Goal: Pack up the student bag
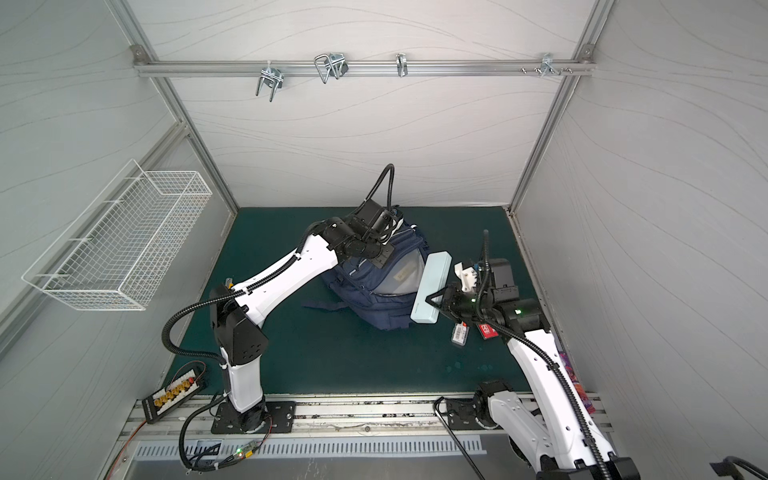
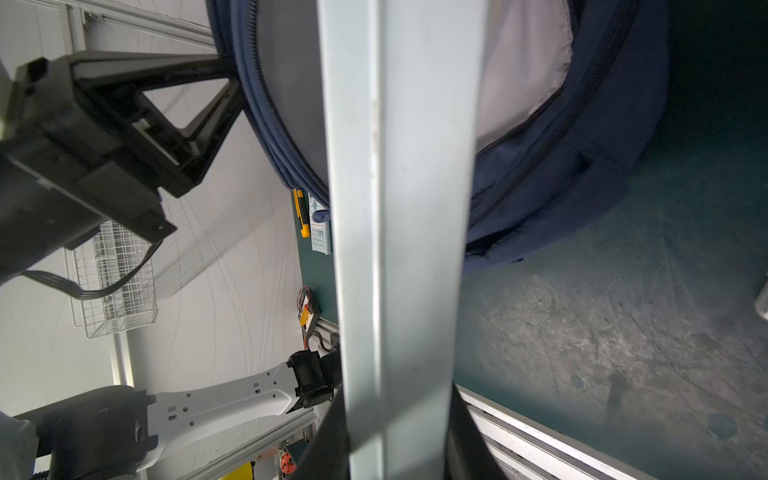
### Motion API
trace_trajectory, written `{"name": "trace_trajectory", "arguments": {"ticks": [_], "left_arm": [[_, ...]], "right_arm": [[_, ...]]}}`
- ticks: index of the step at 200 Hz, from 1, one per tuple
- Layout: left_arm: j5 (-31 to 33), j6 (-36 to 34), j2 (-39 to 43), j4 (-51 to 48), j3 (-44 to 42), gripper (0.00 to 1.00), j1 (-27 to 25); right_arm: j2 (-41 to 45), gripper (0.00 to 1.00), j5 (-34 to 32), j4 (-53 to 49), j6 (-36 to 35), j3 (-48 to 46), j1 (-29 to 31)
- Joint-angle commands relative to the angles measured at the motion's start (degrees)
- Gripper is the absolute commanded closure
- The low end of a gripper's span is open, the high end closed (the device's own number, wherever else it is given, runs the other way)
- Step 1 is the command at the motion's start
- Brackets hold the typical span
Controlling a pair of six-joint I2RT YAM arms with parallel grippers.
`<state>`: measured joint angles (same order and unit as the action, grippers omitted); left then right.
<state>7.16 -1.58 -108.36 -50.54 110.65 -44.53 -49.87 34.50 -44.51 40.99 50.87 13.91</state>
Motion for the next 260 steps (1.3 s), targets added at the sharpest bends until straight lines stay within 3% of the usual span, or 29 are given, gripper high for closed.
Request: {"name": "trace_trajectory", "arguments": {"ticks": [1,26,54,134,179,194,216,227,246,260], "left_arm": [[-5.69,0.13,6.90,10.53,-3.43,1.00,0.89],[-10.80,2.99,15.01,24.19,-18.08,1.00,2.84],[-18.44,6.74,20.11,32.12,-26.12,1.00,5.79],[-25.40,10.83,22.65,37.14,-28.92,1.00,6.28],[-27.39,13.16,23.14,39.67,-29.97,1.00,6.33],[-28.31,14.16,22.84,39.73,-30.13,1.00,6.30],[-28.09,14.42,23.16,40.46,-31.99,1.00,6.30],[-27.58,14.33,23.47,40.60,-33.13,1.00,6.41],[-27.47,14.17,23.73,40.57,-34.56,1.00,6.74],[-27.37,13.98,23.89,40.74,-35.86,1.00,7.07]], "right_arm": [[-0.67,0.95,3.45,7.46,2.55,-1.96,0.41],[-4.92,0.95,6.36,14.90,4.75,-4.83,0.56],[-10.67,0.95,6.18,24.68,6.80,-5.65,1.38],[-35.95,0.96,-1.56,45.75,9.73,2.47,16.41],[-49.37,0.96,-0.80,52.79,13.56,7.82,19.88],[-51.98,0.87,-1.12,55.96,15.85,7.43,19.89],[-54.43,0.53,-1.88,55.71,16.49,6.96,19.75],[-53.72,0.43,-2.74,54.06,15.67,6.31,19.60],[-49.21,0.34,-6.92,46.69,12.38,5.04,18.82],[-45.40,0.33,-9.90,39.36,9.68,4.96,17.16]]}}
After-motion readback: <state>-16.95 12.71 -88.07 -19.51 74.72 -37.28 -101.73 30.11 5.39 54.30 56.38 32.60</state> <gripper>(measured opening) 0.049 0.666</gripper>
